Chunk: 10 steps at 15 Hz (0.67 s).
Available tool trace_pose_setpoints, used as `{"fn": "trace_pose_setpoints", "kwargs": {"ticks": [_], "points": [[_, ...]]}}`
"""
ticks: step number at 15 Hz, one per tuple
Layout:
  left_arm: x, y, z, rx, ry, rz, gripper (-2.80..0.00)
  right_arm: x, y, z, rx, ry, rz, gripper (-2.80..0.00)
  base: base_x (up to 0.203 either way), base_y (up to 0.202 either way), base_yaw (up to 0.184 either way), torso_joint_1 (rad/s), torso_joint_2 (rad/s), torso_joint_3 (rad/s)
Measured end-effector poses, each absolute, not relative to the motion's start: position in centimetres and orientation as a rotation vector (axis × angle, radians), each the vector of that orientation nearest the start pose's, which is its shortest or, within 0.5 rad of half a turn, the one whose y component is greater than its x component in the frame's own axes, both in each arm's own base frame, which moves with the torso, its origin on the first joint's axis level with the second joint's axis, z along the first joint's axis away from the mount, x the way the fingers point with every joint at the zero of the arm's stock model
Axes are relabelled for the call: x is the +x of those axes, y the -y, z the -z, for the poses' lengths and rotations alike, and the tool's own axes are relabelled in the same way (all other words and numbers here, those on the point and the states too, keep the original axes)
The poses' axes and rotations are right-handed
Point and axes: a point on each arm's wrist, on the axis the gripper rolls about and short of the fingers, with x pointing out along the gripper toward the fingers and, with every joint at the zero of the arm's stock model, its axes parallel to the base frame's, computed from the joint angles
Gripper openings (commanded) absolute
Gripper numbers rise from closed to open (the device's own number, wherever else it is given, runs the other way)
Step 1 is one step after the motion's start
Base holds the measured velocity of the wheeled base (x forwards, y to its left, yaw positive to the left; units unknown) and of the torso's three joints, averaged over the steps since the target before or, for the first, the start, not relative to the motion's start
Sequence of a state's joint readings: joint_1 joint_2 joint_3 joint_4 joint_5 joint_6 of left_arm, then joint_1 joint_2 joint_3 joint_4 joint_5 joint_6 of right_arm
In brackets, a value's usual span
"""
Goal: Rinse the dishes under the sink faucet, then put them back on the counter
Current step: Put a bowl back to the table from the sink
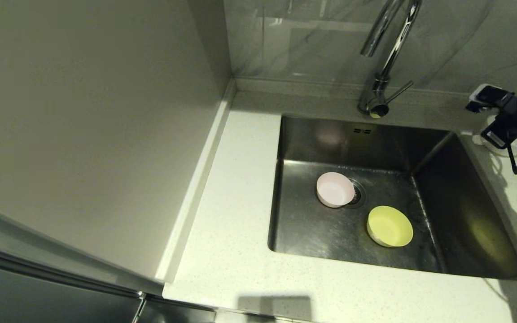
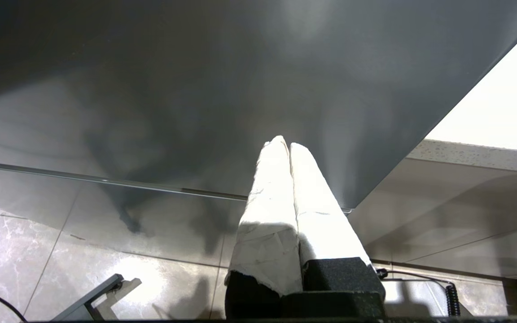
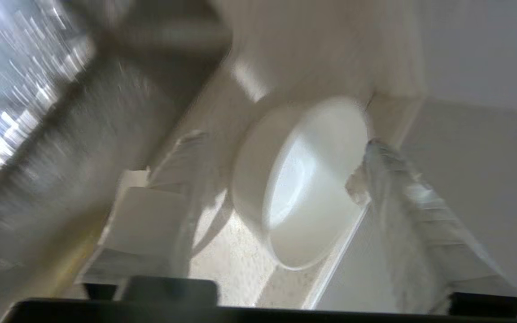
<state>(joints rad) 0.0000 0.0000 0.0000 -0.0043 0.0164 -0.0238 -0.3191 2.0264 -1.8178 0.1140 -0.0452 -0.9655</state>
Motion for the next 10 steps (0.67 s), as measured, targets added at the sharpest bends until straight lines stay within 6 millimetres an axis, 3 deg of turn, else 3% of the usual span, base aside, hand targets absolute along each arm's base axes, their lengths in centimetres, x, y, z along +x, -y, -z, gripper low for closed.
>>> {"fn": "trace_pose_setpoints", "kwargs": {"ticks": [4, 10], "points": [[-2.3, 0.0, -7.6, -0.024, 0.004, -0.017, -2.80, 37.4, 8.0, -28.3, -0.680, -0.473, 0.015, 0.00, 0.000, 0.000, 0.000, 0.000, 0.00, 0.000], [-2.3, 0.0, -7.6, -0.024, 0.004, -0.016, -2.80, 35.3, -1.8, -25.0, -0.306, -0.696, -0.102, 0.00, 0.000, 0.000, 0.000, 0.000, 0.00, 0.000]]}}
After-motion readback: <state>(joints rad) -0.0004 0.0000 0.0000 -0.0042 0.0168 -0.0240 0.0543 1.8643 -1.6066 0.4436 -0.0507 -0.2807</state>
